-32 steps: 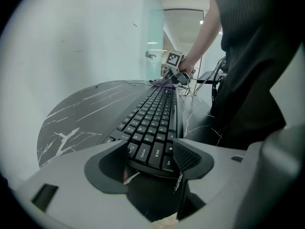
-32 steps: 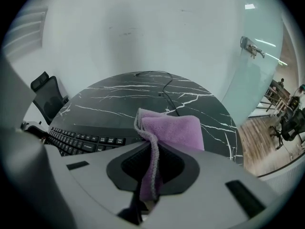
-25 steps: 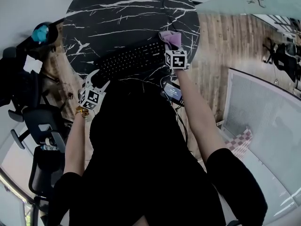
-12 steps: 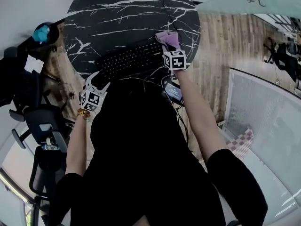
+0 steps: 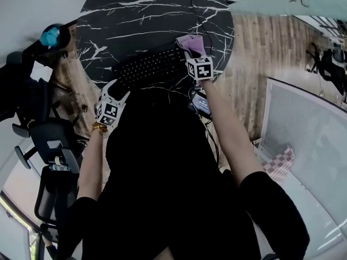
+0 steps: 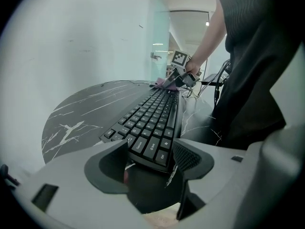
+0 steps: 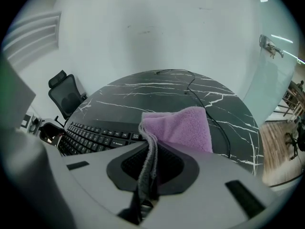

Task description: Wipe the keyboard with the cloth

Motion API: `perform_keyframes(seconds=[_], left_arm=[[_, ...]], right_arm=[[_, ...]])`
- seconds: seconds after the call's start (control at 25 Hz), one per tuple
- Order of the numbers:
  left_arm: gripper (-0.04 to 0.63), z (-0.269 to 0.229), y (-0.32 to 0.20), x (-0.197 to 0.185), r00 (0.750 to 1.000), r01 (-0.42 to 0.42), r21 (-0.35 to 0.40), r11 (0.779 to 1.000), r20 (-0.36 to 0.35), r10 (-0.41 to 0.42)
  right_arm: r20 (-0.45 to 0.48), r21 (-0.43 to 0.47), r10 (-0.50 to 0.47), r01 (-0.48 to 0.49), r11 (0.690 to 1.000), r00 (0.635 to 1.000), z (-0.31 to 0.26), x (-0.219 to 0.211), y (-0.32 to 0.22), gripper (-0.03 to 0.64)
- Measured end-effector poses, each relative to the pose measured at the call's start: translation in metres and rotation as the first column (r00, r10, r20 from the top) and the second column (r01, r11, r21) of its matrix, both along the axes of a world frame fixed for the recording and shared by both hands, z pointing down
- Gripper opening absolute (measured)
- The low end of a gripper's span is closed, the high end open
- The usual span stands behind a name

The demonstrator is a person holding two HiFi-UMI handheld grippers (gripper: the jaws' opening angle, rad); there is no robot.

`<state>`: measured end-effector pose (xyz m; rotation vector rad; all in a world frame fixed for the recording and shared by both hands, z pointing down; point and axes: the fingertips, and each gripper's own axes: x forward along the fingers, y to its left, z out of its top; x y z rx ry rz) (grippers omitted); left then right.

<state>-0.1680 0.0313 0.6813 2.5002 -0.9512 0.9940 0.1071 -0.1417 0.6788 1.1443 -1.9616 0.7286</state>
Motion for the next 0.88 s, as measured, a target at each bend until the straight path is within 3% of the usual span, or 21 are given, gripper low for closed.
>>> perform_keyframes(seconds=[0.88], left_arm=[[0.285, -0.002, -0.003, -0.001, 0.998, 0.043, -0.022, 0.999, -0.033, -0.044]], right_arm=[[0.003, 0.026, -0.152, 0.152, 0.988, 0.988, -0.001, -0.061, 0.024, 0.051]])
